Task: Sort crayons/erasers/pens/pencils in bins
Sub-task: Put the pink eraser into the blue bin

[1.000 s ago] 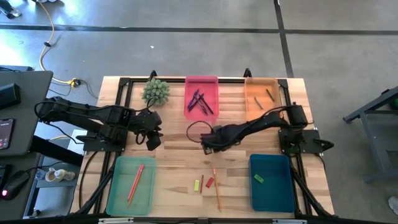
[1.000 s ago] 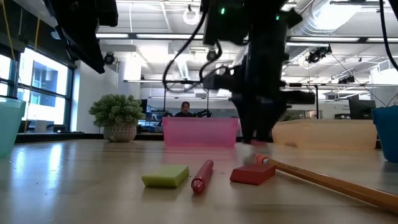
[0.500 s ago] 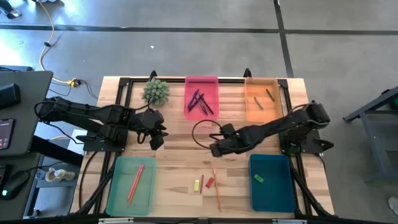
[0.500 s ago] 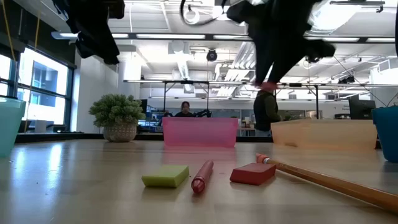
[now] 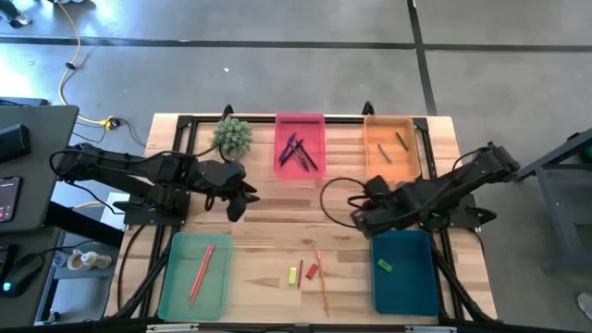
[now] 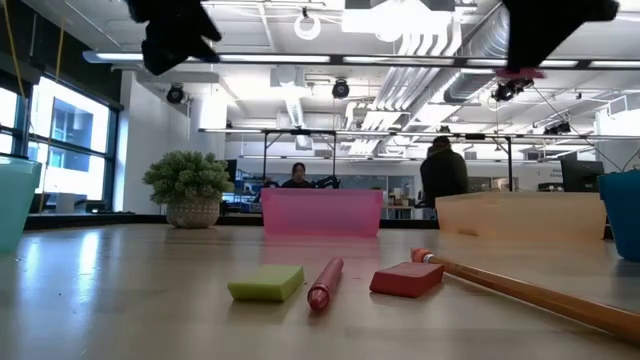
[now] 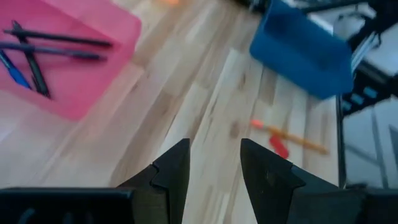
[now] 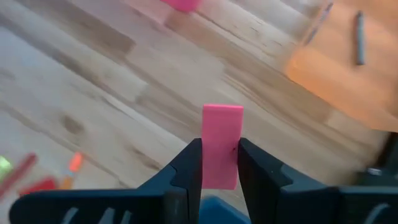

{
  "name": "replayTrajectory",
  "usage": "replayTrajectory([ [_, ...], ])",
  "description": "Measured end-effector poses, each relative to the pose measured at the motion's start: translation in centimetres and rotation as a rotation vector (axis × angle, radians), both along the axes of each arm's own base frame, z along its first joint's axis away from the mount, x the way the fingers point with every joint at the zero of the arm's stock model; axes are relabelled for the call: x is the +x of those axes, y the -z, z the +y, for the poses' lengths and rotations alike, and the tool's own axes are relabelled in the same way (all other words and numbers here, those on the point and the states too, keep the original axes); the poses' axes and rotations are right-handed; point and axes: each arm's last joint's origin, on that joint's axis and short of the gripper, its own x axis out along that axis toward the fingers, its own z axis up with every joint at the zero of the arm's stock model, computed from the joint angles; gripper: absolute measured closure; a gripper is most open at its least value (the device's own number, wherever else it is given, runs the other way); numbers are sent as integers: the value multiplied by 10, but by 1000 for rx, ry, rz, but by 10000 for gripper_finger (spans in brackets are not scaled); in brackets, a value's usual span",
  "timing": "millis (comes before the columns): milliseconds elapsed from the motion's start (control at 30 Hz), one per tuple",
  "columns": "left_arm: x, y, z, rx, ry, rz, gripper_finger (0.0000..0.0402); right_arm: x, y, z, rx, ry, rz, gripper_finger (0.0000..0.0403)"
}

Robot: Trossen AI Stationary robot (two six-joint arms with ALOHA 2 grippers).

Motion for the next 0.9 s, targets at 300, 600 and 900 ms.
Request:
replayTrajectory([
  [300, 2, -40, 1, -23, -46, -128, 273, -33, -5, 25, -59, -160, 110, 322],
  [600, 15, -57, -16, -49, -78, -171, 273, -62, 12, 52, -88, -237, 153, 322],
  [900, 47, -60, -42, -77, -90, -147, 273, -80, 43, 76, 47, -246, 159, 322],
])
